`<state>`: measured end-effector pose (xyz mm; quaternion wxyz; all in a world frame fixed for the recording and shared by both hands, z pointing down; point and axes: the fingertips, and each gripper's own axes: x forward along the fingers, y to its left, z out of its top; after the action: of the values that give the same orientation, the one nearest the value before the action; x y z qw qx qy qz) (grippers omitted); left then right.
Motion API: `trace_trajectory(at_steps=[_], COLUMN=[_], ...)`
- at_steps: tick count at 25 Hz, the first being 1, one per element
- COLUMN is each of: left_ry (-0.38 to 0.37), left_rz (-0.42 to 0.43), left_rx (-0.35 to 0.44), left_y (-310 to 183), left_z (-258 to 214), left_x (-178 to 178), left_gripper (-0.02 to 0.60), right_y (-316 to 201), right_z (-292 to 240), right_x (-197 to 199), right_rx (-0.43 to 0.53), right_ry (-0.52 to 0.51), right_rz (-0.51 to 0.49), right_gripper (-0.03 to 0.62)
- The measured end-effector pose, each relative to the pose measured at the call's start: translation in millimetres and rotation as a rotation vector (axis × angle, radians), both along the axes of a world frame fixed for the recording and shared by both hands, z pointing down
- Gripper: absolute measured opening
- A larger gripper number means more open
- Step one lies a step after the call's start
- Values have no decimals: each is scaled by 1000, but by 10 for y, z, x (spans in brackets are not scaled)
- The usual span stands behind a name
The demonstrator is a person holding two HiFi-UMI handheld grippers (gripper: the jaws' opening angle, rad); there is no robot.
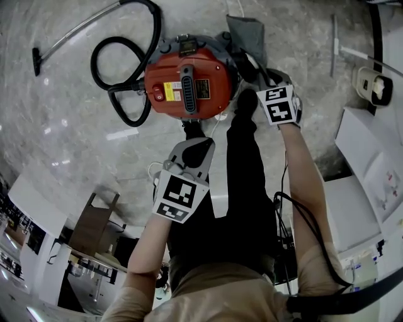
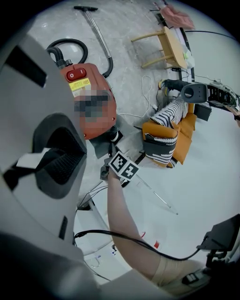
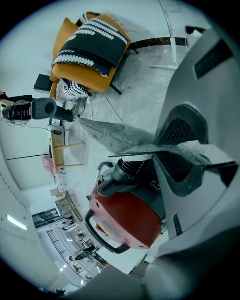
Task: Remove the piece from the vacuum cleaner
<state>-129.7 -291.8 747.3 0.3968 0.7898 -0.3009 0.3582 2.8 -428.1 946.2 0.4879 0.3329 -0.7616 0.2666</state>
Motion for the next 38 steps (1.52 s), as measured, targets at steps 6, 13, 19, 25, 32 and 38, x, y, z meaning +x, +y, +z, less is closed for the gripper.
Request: trace_trajectory(at_steps=[6,13,19,25,32,38], left_ry=[10,26,46,58,57,82], left_rz=[-7,-8,-8,6,23,34], left_rx=[-15,-31,-40,-56,-26,3], left_y=[20,10,-6,19,-125,-201], left_z=[-5,17,11,95,2,-165], left_x=[17,52,76,171,149,213], left_gripper=[3,3,3,3,3,3], right_y=[-24,-80,-222,-337,-394,-334], right_z=[22,65,190,114,-53,-348], right_x=[29,73,391,710,887,1310], right_rx=[-16,-10,-45,-20,-75,-92], right_ry=[4,16,75,94,-36,-82], right_rz=[12,-2,124,125,374,515], right_gripper=[44,44,29,29,29,29])
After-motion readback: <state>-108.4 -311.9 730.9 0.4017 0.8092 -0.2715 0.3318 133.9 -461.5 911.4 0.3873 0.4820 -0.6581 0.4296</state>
